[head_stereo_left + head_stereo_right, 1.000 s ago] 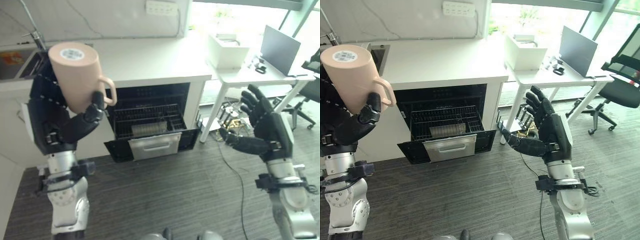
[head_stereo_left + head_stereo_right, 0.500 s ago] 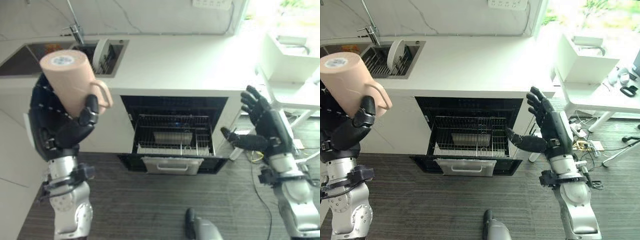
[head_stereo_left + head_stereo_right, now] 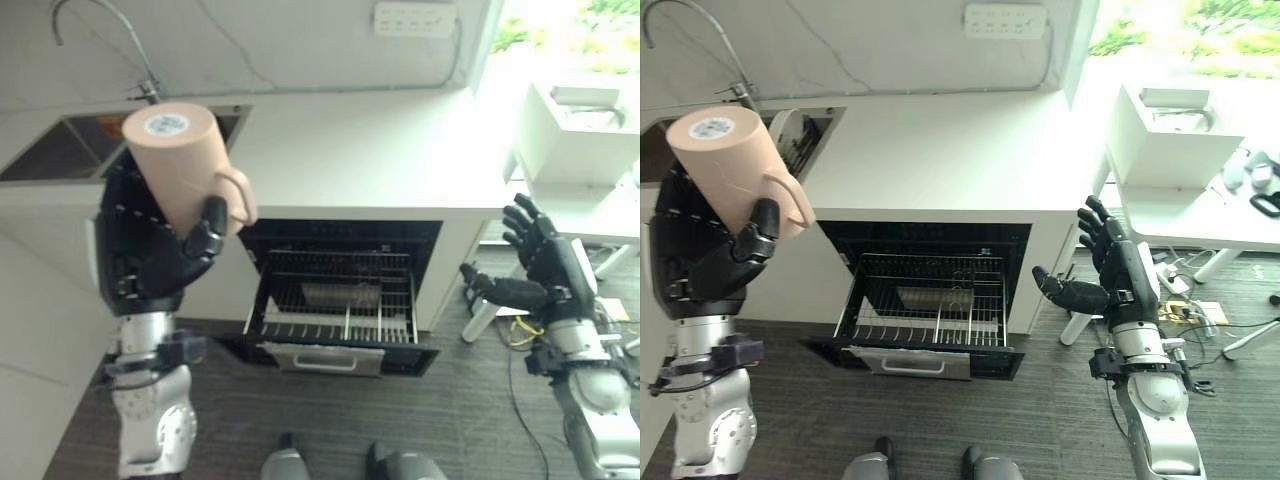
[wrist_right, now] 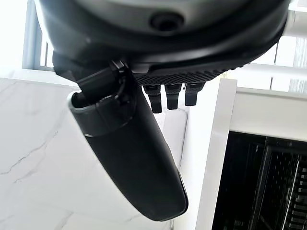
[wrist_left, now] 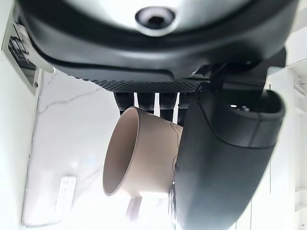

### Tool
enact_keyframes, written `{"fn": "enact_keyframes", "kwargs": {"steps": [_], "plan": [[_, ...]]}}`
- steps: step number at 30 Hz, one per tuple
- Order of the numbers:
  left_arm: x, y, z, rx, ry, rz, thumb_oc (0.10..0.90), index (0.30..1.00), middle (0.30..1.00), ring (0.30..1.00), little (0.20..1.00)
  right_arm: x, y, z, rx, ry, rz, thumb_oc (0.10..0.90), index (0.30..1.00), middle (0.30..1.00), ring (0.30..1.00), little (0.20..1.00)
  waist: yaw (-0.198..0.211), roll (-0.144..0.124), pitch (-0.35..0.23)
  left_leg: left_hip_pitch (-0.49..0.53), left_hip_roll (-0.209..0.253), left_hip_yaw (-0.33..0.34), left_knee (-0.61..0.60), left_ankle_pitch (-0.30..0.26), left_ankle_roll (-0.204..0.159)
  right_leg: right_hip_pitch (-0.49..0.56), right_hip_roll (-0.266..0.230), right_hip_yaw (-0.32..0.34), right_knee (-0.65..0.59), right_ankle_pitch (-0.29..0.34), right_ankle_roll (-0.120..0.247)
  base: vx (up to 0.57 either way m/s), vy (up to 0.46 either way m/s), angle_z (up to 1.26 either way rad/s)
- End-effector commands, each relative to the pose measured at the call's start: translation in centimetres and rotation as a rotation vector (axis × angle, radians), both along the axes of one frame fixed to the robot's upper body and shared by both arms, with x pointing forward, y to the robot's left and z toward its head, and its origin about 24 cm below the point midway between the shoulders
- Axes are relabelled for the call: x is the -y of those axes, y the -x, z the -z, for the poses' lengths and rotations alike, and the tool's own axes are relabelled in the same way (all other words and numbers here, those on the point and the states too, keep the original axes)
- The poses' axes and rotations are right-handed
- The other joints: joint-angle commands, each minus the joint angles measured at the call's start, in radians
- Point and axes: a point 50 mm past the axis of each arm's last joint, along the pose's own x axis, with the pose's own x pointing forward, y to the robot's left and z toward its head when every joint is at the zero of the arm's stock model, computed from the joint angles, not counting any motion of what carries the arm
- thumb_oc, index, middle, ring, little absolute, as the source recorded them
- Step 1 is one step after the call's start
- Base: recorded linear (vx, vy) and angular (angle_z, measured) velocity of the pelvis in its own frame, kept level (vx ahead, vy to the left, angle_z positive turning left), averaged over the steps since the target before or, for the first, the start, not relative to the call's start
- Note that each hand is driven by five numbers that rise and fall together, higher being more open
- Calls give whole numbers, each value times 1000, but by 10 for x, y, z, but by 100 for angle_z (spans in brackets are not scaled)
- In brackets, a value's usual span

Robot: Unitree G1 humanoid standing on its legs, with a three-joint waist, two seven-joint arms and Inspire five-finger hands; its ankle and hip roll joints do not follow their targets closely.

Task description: Place the dishes in the dishwasher.

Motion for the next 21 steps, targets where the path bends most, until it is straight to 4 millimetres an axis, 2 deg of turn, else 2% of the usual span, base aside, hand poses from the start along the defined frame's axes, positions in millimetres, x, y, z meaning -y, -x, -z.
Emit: {"fn": "enact_keyframes", "kwargs": {"steps": [1, 7, 10, 11, 12, 14, 16, 17, 19, 20, 21], "plan": [[-1, 10, -46, 258, -90, -9, 400, 300, 300, 300, 300, -9, 8, -51, 272, 68, -59, 800, 900, 900, 900, 900, 17, -25, -113, 42, -35, 8, -7, -36, -3, 34, -132, 42, -59, 23, 169, 136, 148, -9], [1, 4, -55, 263, -156, -11, 400, 300, 300, 300, 300, -14, 6, -47, 268, 25, -43, 800, 900, 900, 900, 900, 11, -41, -115, 55, -60, 25, -7, -66, 24, 24, -192, 21, -59, 52, 207, 84, 134, -3], [4, 3, -57, 253, -197, -23, 400, 300, 300, 300, 300, -19, 2, -47, 247, 3, -86, 800, 900, 900, 900, 900, 27, -50, -112, 58, -72, 34, -7, -79, 39, 31, -211, 3, -59, 56, 216, 33, 142, -3], [9, 0, -57, 229, -247, -24, 400, 300, 300, 300, 300, -26, -2, -45, 225, -71, -163, 800, 900, 900, 900, 900, 41, -54, -109, 56, -76, 39, -7, -77, 52, 53, -220, -27, -59, 66, 219, 51, 155, -19], [15, -4, -53, 202, -270, 5, 400, 300, 300, 300, 300, -32, -4, -42, 217, -124, -217, 800, 900, 900, 900, 900, 45, -58, -102, 56, -86, 31, -7, -75, 66, 79, -215, -33, -59, 142, 222, 38, 108, -26], [19, -7, -48, 180, -286, 22, 400, 300, 300, 300, 300, -37, -6, -41, 218, -161, -263, 800, 900, 900, 900, 900, 42, -58, -88, 58, -82, 25, -7, -66, 64, 60, -213, -20, -59, 144, 216, -22, -72, -11], [24, -12, -47, 174, -316, 20, 400, 300, 300, 300, 300, -44, -11, -40, 225, -189, -310, 800, 900, 900, 900, 900, 48, -67, -76, 59, -75, 33, -7, -71, 50, 7, -241, -28, -59, 136, 220, -50, -184, -7], [27, -16, -48, 173, -349, 9, 400, 300, 300, 300, 300, -52, -16, -41, 235, -201, -351, 800, 900, 900, 900, 900, 52, -74, -65, 66, -69, 40, -7, -85, 41, -32, -272, -38, -59, 166, 236, -8, -198, -22], [29, -19, -47, 161, -381, -3, 400, 300, 300, 300, 300, -56, -18, -42, 225, -204, -386, 800, 900, 900, 900, 900, 56, -78, -64, 71, -56, 51, -7, -86, 46, -40, -268, -31, -59, 138, 246, 2, -211, -37], [34, -19, -42, 135, -383, 12, 400, 300, 300, 300, 300, -57, -20, -44, 194, -222, -439, 800, 900, 900, 900, 900, 58, -75, -79, 69, -31, 67, -7, -76, 35, -34, -245, -26, -59, 106, 237, -12, -161, -32], [35, -20, -41, 130, -379, 19, 400, 300, 300, 300, 300, -57, -21, -43, 191, -224, -449, 800, 900, 900, 900, 900, 60, -74, -83, 69, -26, 71, -7, -76, 33, -32, -244, -30, -59, 101, 234, -6, -157, -17]]}}
